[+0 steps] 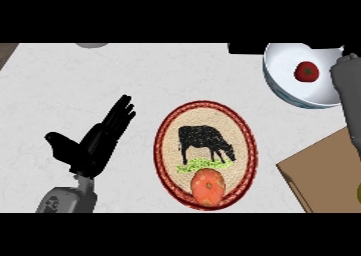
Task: Pick the tomato from the placemat and place it in the bowl
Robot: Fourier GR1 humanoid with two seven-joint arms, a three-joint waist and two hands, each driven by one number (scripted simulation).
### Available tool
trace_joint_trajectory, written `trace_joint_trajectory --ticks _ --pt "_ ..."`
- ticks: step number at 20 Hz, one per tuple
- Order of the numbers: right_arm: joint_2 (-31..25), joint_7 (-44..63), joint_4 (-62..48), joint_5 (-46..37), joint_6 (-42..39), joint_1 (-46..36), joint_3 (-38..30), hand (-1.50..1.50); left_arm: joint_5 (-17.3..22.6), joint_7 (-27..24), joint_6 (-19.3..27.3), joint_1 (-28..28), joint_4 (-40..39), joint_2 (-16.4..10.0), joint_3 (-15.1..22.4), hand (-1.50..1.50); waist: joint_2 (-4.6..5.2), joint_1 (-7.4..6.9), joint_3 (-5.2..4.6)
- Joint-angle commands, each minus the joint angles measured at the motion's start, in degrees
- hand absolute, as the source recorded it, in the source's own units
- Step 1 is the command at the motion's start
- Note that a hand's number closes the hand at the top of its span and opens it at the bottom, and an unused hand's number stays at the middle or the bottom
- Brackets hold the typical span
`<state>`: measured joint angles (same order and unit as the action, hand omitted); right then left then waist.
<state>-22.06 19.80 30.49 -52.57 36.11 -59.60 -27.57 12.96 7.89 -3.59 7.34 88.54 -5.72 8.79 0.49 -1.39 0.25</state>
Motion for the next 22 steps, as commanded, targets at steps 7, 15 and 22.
trace_joint_trajectory --ticks 7,15,22 --pt "16.4 -16.3 28.0 13.1 5.0 10.5 1.9 -1.5 0.5 1.4 1.1 -3.7 3.1 -0.9 -1.6 0.0 -2.2 3.96 -0.27" --pt "21.9 -13.1 53.9 14.1 4.8 28.7 17.8 -1.5 0.1 0.7 0.8 -4.1 1.0 -1.0 -1.8 0.0 -2.81 5.5 -0.34" --pt "22.0 -8.4 67.8 10.9 12.8 49.9 38.5 1.5 0.1 0.6 1.3 -3.3 1.7 -1.4 -3.0 0.0 -2.52 5.14 -0.37"
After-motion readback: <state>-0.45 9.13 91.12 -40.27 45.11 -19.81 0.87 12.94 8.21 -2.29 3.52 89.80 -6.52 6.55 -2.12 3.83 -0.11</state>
